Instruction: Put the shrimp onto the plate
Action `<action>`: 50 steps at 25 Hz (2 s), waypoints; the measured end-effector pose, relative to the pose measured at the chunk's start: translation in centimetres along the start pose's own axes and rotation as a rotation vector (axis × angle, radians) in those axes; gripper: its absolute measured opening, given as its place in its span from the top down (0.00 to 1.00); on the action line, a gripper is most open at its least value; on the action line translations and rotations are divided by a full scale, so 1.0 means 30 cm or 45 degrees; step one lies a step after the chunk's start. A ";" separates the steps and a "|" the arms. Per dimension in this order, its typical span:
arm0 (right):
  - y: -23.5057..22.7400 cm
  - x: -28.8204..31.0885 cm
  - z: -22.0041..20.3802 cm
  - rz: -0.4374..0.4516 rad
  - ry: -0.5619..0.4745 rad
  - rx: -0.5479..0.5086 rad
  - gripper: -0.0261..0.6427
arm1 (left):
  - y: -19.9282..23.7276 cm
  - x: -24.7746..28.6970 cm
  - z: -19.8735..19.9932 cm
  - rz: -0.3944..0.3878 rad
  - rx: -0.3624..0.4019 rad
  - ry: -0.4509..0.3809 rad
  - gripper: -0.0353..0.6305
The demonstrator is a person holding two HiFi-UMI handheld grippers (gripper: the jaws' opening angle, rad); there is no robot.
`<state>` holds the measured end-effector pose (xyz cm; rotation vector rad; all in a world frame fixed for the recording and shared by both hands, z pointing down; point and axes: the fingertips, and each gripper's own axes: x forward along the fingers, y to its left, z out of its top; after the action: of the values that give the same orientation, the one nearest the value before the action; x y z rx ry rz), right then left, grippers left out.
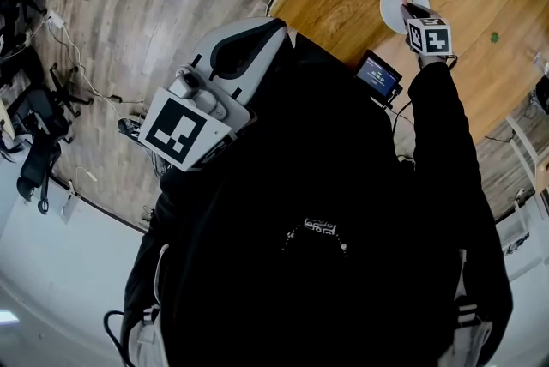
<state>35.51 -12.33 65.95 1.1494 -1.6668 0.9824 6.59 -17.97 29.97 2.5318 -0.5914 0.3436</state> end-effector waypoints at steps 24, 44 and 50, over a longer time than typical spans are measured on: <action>0.035 0.103 0.044 -0.209 -0.002 0.160 0.86 | 0.125 -0.196 0.017 -0.064 0.145 -0.017 0.94; 0.069 -0.041 0.092 -0.305 -0.249 0.474 0.85 | 0.040 -0.190 0.196 -0.402 0.377 -0.155 0.94; 0.051 -0.280 0.261 -0.288 -0.586 0.540 0.85 | 0.019 -0.077 0.203 -0.547 0.456 -0.150 0.94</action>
<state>34.08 -16.83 55.35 1.9202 -1.6619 1.0023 5.07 -20.87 24.30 2.9460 -0.0111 0.1524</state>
